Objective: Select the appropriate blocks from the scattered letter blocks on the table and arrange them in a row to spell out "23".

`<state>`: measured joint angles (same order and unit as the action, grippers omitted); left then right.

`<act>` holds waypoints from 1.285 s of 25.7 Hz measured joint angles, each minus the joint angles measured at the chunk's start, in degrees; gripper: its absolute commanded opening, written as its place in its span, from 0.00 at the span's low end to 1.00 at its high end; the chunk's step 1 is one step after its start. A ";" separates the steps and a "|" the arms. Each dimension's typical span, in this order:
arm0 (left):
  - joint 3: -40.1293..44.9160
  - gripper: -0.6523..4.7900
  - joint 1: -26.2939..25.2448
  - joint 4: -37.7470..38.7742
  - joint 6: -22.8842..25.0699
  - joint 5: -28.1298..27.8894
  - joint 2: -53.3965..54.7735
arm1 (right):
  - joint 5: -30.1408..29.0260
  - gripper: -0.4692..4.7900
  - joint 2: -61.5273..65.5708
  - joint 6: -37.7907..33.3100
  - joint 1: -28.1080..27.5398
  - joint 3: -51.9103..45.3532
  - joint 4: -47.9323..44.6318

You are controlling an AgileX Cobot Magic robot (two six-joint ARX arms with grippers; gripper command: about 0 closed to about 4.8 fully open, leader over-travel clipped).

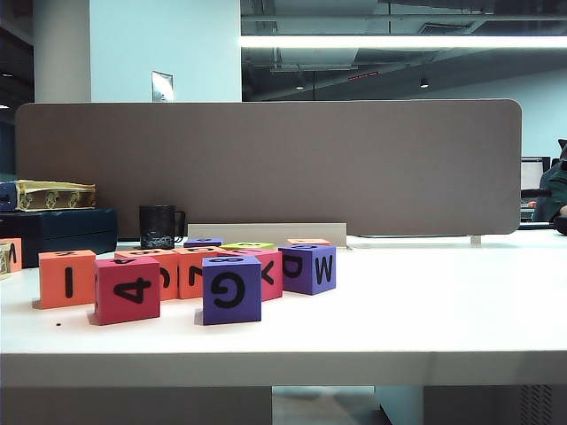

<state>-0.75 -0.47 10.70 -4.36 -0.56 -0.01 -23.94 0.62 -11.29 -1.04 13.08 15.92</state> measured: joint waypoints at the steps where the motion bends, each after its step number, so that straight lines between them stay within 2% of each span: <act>1: 0.00 0.21 0.00 0.00 -0.24 0.00 0.00 | -0.74 0.09 -0.02 -0.22 0.00 0.76 -0.20; 6: 0.00 0.21 0.00 0.00 -0.44 0.00 0.00 | -1.64 0.09 0.02 -0.72 0.00 6.10 1.44; 13: 0.00 0.21 0.00 0.00 -0.44 0.00 0.00 | -1.66 0.09 0.04 -0.76 0.00 12.76 9.03; 23: 0.00 0.21 0.00 -0.02 -0.44 0.00 0.00 | -2.84 0.09 0.04 -0.70 0.00 16.98 18.56; 33: 0.00 0.21 0.00 0.00 -0.44 0.00 -0.02 | -3.32 0.09 1.64 -0.70 0.00 20.39 19.85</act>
<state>-0.75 -0.47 10.70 -4.80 -0.56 -0.03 -27.27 2.26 -11.99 -1.04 33.47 35.77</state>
